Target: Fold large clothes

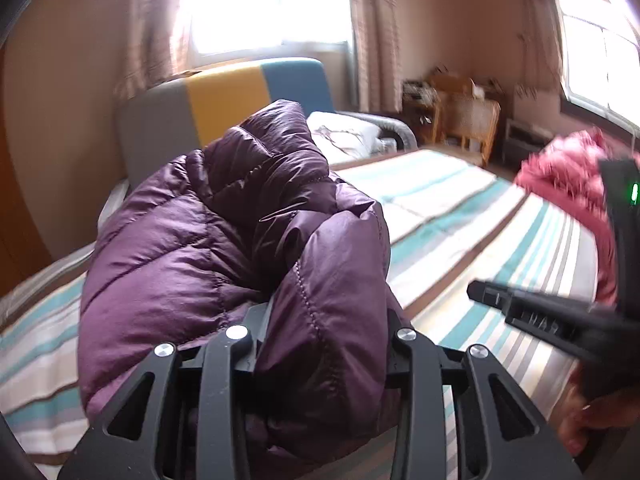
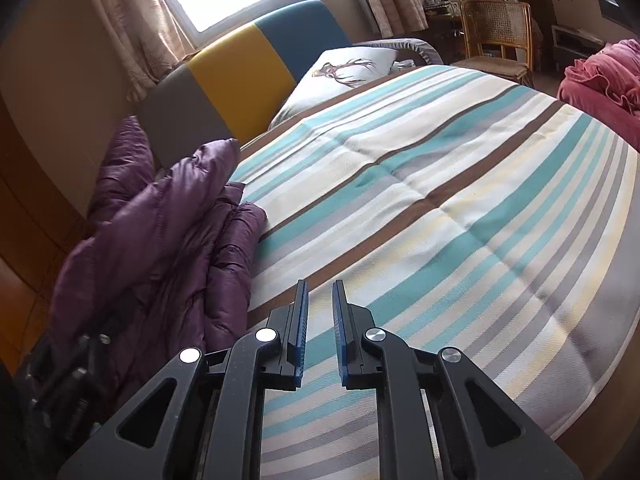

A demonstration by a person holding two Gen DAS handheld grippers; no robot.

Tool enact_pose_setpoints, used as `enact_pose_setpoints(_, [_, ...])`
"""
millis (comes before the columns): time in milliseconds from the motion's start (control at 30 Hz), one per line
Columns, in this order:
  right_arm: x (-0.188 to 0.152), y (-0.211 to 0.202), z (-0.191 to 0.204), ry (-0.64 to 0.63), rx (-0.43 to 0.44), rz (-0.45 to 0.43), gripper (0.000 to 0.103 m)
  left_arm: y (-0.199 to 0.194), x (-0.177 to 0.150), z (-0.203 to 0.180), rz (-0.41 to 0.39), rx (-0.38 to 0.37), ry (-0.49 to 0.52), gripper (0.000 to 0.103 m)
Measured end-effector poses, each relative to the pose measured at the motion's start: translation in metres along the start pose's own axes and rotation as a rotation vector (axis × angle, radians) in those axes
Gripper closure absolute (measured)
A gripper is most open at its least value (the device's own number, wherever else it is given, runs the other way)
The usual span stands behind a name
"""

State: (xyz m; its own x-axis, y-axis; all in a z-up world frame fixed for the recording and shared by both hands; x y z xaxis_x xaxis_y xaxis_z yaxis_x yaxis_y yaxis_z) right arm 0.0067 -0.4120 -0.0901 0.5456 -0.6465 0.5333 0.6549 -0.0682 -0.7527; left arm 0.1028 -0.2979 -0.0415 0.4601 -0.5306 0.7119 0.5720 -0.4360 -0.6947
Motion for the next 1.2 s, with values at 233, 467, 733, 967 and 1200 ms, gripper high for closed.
enact_pose_setpoints(233, [0.002, 0.003, -0.001, 0.000, 0.000, 0.007, 0.091, -0.009, 0.009, -0.002, -0.020, -0.111, -0.004, 0.031])
enact_pose_setpoints(467, [0.002, 0.003, 0.002, -0.020, 0.003, 0.007, 0.091, -0.073, 0.005, 0.043, -0.170, -0.251, -0.176, 0.015])
enact_pose_setpoints(733, [0.016, -0.029, 0.033, -0.101, 0.052, -0.081, 0.091, -0.076, -0.040, 0.166, -0.183, 0.017, -0.475, 0.025])
enact_pose_setpoints(967, [0.040, -0.058, 0.120, -0.308, 0.139, -0.140, 0.091, -0.033, -0.049, 0.151, -0.055, -0.078, -0.354, 0.036])
enact_pose_setpoints(1200, [0.021, -0.003, 0.178, -0.530, 0.025, -0.022, 0.091, -0.032, -0.047, 0.130, -0.037, -0.052, -0.305, 0.036])
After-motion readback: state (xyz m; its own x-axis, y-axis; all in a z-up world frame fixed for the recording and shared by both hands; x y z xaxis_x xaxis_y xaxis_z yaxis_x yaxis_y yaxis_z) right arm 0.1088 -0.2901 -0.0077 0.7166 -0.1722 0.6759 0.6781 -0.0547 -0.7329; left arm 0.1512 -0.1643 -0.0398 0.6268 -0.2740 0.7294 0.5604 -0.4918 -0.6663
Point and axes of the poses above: each gripper's, at about its wrist camera, not at the fingertips, and y roughly the way its jaws point, z to its left, x to its top, the point moved 1 cm from there along y, roughly the way its jaws point, and after that the axes turned 10 degrees about z, right-handed, at the moved point
